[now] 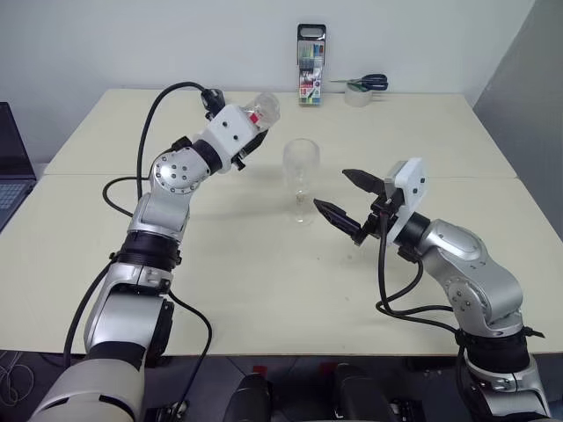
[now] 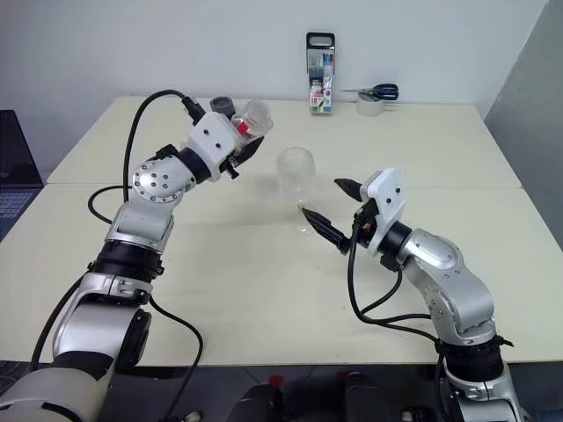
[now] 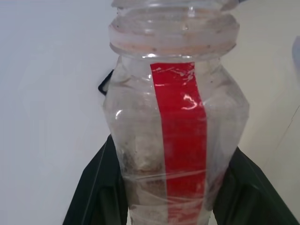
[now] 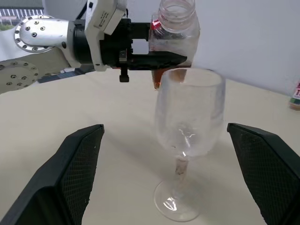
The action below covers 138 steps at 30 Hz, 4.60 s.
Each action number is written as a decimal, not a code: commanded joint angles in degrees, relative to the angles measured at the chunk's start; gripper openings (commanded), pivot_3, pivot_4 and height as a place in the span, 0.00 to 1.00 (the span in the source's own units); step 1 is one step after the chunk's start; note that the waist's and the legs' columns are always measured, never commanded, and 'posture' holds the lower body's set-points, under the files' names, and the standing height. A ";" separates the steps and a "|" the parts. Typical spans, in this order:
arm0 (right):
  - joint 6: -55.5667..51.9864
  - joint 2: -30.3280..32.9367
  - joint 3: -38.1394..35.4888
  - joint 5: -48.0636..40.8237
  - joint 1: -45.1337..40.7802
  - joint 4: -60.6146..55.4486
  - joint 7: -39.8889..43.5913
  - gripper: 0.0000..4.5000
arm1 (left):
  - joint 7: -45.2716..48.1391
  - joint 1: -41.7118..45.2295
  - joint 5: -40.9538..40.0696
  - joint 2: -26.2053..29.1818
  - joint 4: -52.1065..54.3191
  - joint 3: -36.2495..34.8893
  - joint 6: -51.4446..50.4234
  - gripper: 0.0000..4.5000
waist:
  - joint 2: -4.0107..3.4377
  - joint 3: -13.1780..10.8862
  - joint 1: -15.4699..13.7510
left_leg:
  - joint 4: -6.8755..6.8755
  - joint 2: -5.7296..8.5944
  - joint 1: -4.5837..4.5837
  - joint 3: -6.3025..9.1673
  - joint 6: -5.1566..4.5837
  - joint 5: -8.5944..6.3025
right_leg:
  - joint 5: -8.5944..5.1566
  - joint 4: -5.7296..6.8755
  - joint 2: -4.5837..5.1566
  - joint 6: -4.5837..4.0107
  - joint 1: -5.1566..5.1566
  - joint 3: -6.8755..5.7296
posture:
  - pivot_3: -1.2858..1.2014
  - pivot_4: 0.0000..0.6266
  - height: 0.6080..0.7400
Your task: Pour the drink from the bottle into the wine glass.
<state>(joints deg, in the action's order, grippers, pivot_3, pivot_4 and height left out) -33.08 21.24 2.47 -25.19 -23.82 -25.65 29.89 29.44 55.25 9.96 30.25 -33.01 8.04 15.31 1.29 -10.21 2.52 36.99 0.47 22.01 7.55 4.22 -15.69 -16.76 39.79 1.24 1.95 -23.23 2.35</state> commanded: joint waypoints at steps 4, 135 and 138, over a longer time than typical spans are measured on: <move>1.21 -1.01 -0.30 0.37 -2.02 -0.75 -0.81 1.00 | -2.54 6.64 6.22 1.94 -6.37 2.39 11.69 0.40 | 0.00 0.00 0.04 | -0.01 0.01 0.00 -0.01 0.00 0.00 | 0.00 -0.02 0.00 0.00 0.00 0.01 | 0.52 0.24 1.00; 3.01 0.79 -2.72 -5.00 4.25 -5.13 0.11 1.00 | -31.00 26.58 35.10 6.42 -32.35 19.09 32.68 0.40 | 0.01 -0.01 0.74 | 0.07 0.06 0.02 -0.02 -0.04 -0.02 | 0.00 0.16 0.02 0.01 -0.03 0.00 | 0.52 0.24 1.00; 2.59 1.69 -4.32 -6.05 3.96 -5.48 0.69 1.00 | -31.00 26.65 35.03 6.34 -32.46 19.17 32.69 0.40 | 0.01 -0.01 0.74 | 0.08 0.07 0.03 -0.01 -0.04 -0.02 | 0.00 0.16 0.02 0.01 -0.03 0.00 | 0.52 0.24 1.00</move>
<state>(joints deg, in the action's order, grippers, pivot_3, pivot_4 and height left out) -31.59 22.54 0.19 -29.94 -19.27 -28.85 30.03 -0.54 79.19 45.37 35.81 -65.88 27.75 47.92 1.31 -10.22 3.26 37.06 0.54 22.04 7.53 4.18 -15.71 -16.76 39.95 1.26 1.95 -23.26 2.35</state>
